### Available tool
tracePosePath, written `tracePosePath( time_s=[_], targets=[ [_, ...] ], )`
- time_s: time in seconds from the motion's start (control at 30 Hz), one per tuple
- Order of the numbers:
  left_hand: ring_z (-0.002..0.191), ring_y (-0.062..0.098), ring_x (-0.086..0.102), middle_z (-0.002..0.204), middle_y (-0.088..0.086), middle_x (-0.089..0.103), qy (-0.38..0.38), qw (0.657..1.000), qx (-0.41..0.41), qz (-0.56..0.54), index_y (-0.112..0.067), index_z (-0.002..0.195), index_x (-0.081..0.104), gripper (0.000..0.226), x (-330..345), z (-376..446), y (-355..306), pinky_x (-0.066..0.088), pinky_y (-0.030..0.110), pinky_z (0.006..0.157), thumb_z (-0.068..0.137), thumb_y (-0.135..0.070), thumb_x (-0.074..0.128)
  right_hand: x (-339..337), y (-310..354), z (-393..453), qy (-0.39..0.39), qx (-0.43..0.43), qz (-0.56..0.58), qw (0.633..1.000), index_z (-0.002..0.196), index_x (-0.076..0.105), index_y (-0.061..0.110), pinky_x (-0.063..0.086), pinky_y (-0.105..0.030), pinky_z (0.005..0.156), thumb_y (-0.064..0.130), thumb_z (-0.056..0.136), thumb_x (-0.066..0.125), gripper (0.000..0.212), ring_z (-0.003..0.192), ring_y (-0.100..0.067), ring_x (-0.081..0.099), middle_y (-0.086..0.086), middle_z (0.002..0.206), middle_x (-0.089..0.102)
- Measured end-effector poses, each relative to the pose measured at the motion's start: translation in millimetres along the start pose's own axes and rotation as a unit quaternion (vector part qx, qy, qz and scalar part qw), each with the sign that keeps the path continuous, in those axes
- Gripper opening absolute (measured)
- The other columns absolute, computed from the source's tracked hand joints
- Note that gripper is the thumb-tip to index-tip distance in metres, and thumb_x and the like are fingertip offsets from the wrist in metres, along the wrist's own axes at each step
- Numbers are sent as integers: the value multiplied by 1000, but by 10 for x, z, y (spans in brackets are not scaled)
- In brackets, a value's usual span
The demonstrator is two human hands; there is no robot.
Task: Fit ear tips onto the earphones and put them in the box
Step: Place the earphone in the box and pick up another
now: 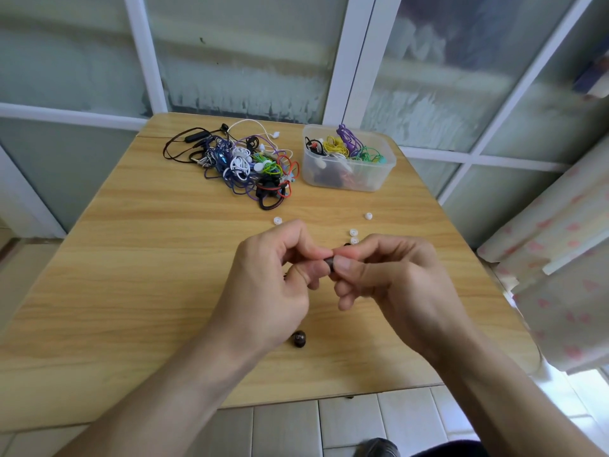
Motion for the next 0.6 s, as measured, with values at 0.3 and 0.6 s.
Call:
tracePosePath(
  time_s=[0.3, 0.6],
  targets=[
    [70, 8, 60, 72, 1, 62, 40, 984, 155, 83, -2, 73, 61, 12, 12, 40, -175, 48, 22, 64, 81, 2, 53, 30, -144, -42, 80, 151, 119, 978, 95, 70, -8, 53, -17, 51, 3, 70, 66, 27, 54, -11, 63, -9, 69, 66],
    [70, 15, 68, 83, 3, 72, 2, 997, -64, -44, -19, 87, 58, 20, -32, 99, 230, 54, 26, 66, 90, 1, 61, -42, -32, 59, 37, -5, -72, 997, 129, 55, 11, 60, -35, 63, 6, 80, 72, 52, 71, -28, 72, -16, 89, 75]
  ],
)
Point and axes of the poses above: each hand's wrist, its own z-axis towards the middle knuckle, its own x-axis out of the palm, y = z × x, the point moved 6 cm from there along z, towards the middle knuckle
